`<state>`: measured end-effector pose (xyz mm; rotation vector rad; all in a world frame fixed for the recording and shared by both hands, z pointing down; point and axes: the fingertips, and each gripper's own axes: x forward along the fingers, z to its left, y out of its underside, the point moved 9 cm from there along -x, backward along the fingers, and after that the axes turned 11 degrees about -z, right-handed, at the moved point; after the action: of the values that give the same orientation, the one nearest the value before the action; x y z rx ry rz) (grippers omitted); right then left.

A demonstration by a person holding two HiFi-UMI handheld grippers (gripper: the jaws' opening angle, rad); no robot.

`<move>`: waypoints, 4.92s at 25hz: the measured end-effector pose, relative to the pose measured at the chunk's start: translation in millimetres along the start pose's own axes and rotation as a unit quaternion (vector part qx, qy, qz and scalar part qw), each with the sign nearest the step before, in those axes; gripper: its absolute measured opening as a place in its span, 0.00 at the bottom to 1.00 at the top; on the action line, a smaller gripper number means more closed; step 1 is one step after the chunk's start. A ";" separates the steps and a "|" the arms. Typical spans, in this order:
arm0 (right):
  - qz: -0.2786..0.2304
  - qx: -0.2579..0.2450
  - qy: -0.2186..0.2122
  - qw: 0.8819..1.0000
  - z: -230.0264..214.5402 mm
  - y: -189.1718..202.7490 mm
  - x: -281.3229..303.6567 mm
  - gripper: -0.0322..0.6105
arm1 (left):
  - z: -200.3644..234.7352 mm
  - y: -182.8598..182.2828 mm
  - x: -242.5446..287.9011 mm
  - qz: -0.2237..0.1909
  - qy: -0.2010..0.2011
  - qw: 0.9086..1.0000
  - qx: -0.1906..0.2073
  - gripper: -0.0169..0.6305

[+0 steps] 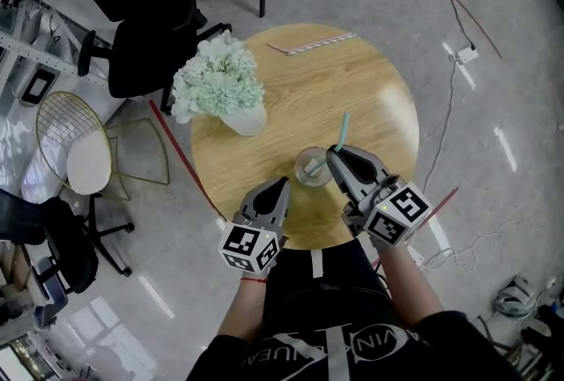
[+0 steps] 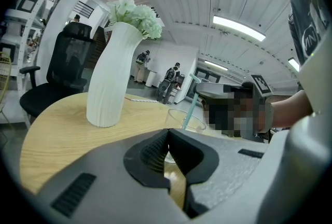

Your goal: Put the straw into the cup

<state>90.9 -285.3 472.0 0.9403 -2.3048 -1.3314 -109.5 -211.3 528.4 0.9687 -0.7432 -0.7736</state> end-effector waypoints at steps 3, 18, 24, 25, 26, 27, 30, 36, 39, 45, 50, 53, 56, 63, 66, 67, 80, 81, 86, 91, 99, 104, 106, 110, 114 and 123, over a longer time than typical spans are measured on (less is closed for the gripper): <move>-0.002 -0.001 0.008 1.000 -3.8 1.3 -3.0 0.09 | -1.6 2.2 1.2 0.001 -0.001 1.000 0.000 0.04; 0.010 -0.018 0.043 0.999 -23.0 -0.1 -3.5 0.09 | 2.7 4.4 8.1 0.005 -0.006 1.000 -0.002 0.04; 0.032 -0.029 0.039 0.998 -22.6 2.9 0.1 0.09 | 4.7 4.6 8.9 0.005 -0.008 1.000 -0.006 0.04; 0.036 -0.029 0.038 0.998 -22.0 3.9 0.3 0.09 | 4.8 4.2 8.6 0.005 -0.008 1.000 -0.006 0.04; 0.039 -0.028 0.038 0.998 -21.3 4.8 0.4 0.09 | 4.8 3.6 8.3 0.004 -0.007 1.000 -0.006 0.04; 0.040 -0.026 0.037 0.998 -20.4 5.7 0.4 0.09 | 4.8 3.0 7.9 0.004 -0.007 1.000 -0.007 0.04; 0.046 -0.023 0.038 0.998 -19.0 8.9 -0.7 0.09 | 4.8 3.3 6.7 0.003 -0.005 1.000 -0.007 0.04; 0.058 -0.015 0.041 0.997 -18.9 16.0 -5.4 0.12 | 3.5 6.8 3.9 0.006 -0.004 1.000 -0.008 0.04; 0.061 -0.011 0.043 0.997 -18.2 20.1 -7.1 0.13 | 3.6 8.5 2.0 0.007 -0.003 1.000 -0.010 0.04; 0.070 -0.007 0.049 0.996 -15.2 25.5 -12.0 0.14 | 2.8 9.5 -1.0 0.010 0.000 1.000 -0.012 0.04; 0.069 -0.007 0.056 0.996 -12.0 26.8 -17.7 0.15 | 0.5 9.7 -4.3 0.011 0.006 1.000 -0.010 0.04; 0.067 -0.008 0.057 0.996 -11.5 23.0 -18.8 0.15 | -0.1 6.4 -2.6 0.012 0.009 1.000 -0.010 0.04; 0.062 -0.010 0.059 0.996 -9.0 21.5 -22.3 0.15 | -1.4 5.0 -2.8 0.012 0.016 1.000 -0.008 0.04; 0.051 -0.019 0.063 0.996 -5.2 20.8 -28.4 0.15 | -2.0 5.4 -0.7 0.015 0.031 0.999 -0.004 0.04; 0.045 -0.021 0.064 0.997 -5.9 20.7 -27.5 0.12 | 0.5 4.8 2.5 0.016 0.037 0.999 -0.001 0.04; 0.043 -0.021 0.065 0.997 -4.7 20.4 -28.7 0.10 | 0.1 4.5 2.1 0.015 0.040 0.999 0.000 0.04; 0.031 -0.040 0.074 0.996 50.8 27.3 -57.5 0.05 | -14.8 -5.4 -39.8 -0.001 0.072 0.997 0.014 0.04; 0.031 -0.043 0.075 0.996 54.0 26.6 -57.8 0.05 | -15.0 -7.6 -41.2 -0.003 0.074 0.997 0.015 0.04; 0.031 -0.058 0.074 0.995 67.5 23.6 -60.6 0.05 | -18.5 -16.5 -46.9 -0.013 0.087 0.996 0.019 0.04; 0.028 -0.067 0.072 0.995 77.1 22.1 -65.3 0.05 | -23.7 -21.0 -53.0 -0.023 0.094 0.995 0.024 0.04; 0.021 -0.085 0.060 0.994 96.2 16.8 -64.2 0.05 | -22.7 -32.3 -66.3 -0.041 0.092 0.994 0.031 0.04; 0.013 -0.097 0.057 0.994 107.4 14.9 -69.3 0.05 | -25.2 -38.6 -73.9 -0.055 0.095 0.993 0.041 0.04; 0.010 -0.100 0.056 0.993 112.0 14.6 -71.6 0.05 | -26.9 -40.1 -77.6 -0.059 0.097 0.993 0.043 0.04; 0.002 -0.106 0.055 0.993 118.3 12.0 -75.4 0.05 | -31.5 -42.9 -81.8 -0.066 0.102 0.991 0.051 0.04; -0.002 -0.111 0.055 0.992 125.9 11.0 -80.5 0.05 | -36.5 -43.2 -88.1 -0.071 0.106 0.990 0.054 0.04; 0.005 -0.121 0.038 0.992 134.2 8.1 -84.3 0.05 | -42.4 -44.1 -95.7 -0.083 0.098 0.990 0.053 0.04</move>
<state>74.2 -138.6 413.9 0.8829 -2.0324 -1.5038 -134.3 -129.3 453.7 1.1961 -0.5421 -0.7767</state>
